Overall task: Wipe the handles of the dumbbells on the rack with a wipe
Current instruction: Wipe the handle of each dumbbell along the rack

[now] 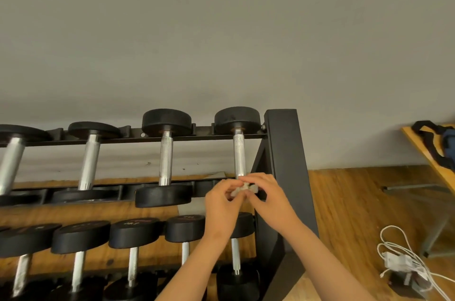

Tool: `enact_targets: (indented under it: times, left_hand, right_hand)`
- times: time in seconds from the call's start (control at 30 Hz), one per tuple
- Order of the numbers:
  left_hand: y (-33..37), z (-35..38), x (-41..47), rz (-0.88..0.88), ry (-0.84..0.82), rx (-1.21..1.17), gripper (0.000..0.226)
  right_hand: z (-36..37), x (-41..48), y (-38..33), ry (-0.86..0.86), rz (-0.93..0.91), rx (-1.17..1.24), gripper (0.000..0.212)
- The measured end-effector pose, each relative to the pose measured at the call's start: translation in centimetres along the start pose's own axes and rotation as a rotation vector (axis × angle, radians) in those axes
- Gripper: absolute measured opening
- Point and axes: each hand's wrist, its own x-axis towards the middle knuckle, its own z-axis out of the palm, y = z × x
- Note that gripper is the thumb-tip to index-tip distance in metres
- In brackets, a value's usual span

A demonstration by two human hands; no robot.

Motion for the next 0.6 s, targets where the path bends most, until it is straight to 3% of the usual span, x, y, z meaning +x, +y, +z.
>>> enact_targets:
  times: [0.17, 0.23, 0.33, 0.47, 0.6]
  left_hand:
    - [2.0, 0.5, 1.5, -0.032, -0.049, -0.152, 0.012]
    - [1.7, 0.4, 1.8, -0.032, -0.055, -0.117, 0.017]
    - [-0.4, 0.8, 3.3, -0.098, 0.108, 0.02, 0.02]
    - [-2.5, 2.5, 5.1, -0.18, 0.204, 0.082, 0.014]
    - [-3.2, 3.0, 5.2, -0.19, 0.254, 0.057, 0.014]
  right_hand:
    - [-1.9, 0.5, -0.4, 0.056, 0.052, 0.225, 0.02]
    - [-2.4, 1.3, 0.0, 0.135, 0.085, 0.167, 0.014]
    - [-2.8, 3.2, 1.3, 0.187, 0.118, 0.031, 0.014]
    - [-2.1, 5.7, 2.9, -0.014, 0.183, -0.075, 0.01]
    - [-2.2, 7.8, 3.5, -0.182, 0.257, -0.036, 0.004]
